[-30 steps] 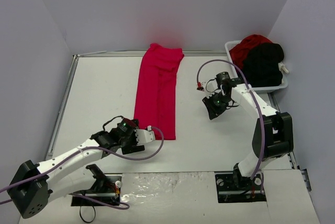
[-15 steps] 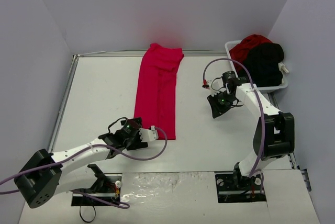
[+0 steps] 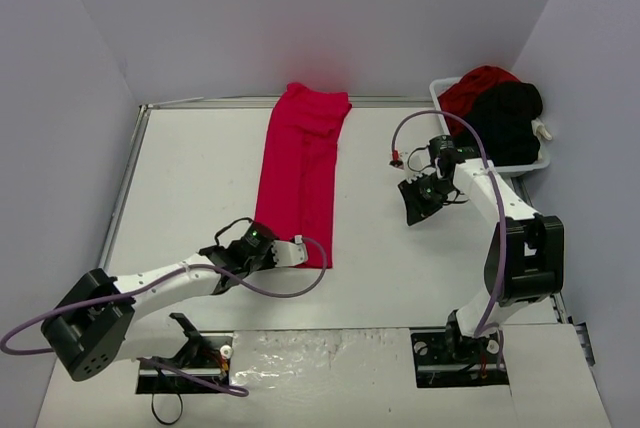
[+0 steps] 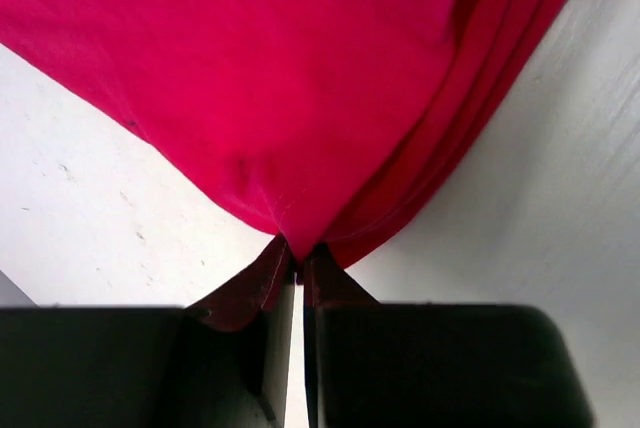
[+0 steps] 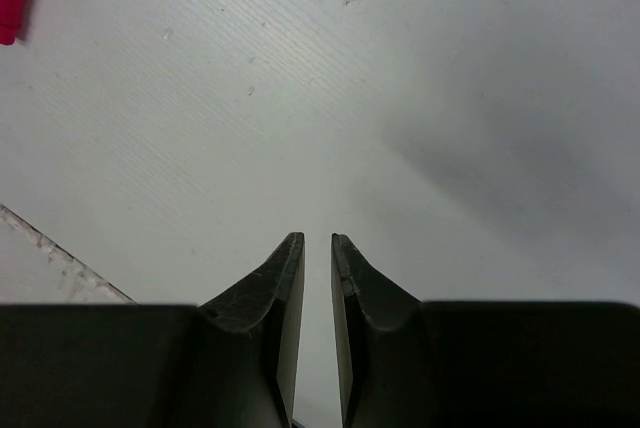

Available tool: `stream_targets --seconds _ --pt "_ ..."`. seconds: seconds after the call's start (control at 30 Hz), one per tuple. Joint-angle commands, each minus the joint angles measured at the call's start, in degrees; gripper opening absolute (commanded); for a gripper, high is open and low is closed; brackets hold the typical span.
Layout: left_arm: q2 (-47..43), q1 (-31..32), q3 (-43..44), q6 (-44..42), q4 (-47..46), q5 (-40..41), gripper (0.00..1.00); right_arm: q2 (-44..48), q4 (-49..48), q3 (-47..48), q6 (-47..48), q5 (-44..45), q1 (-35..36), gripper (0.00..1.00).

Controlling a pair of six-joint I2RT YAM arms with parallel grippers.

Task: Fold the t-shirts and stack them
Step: Grab the bottom of the folded rectangular tshirt with both arms

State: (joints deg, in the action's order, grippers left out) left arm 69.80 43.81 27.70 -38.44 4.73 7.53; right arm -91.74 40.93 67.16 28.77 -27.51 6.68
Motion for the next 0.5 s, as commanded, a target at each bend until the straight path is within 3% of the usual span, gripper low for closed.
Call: stream_targets --seconds 0.0,0.23,0.47 --pt "-1.7 0.0 4.3 1.3 3.7 -2.2 0.02 1.2 2.1 -0.2 0.2 -0.3 0.2 0.14" --pt "-4.2 -2.1 10.0 1.8 12.6 -12.0 0.02 6.5 2.1 0.3 3.0 -0.3 6.1 0.16" --pt "-1.4 -8.0 14.1 0.5 17.1 -19.1 0.02 13.9 0.3 -1.1 14.0 -10.1 10.8 0.20"
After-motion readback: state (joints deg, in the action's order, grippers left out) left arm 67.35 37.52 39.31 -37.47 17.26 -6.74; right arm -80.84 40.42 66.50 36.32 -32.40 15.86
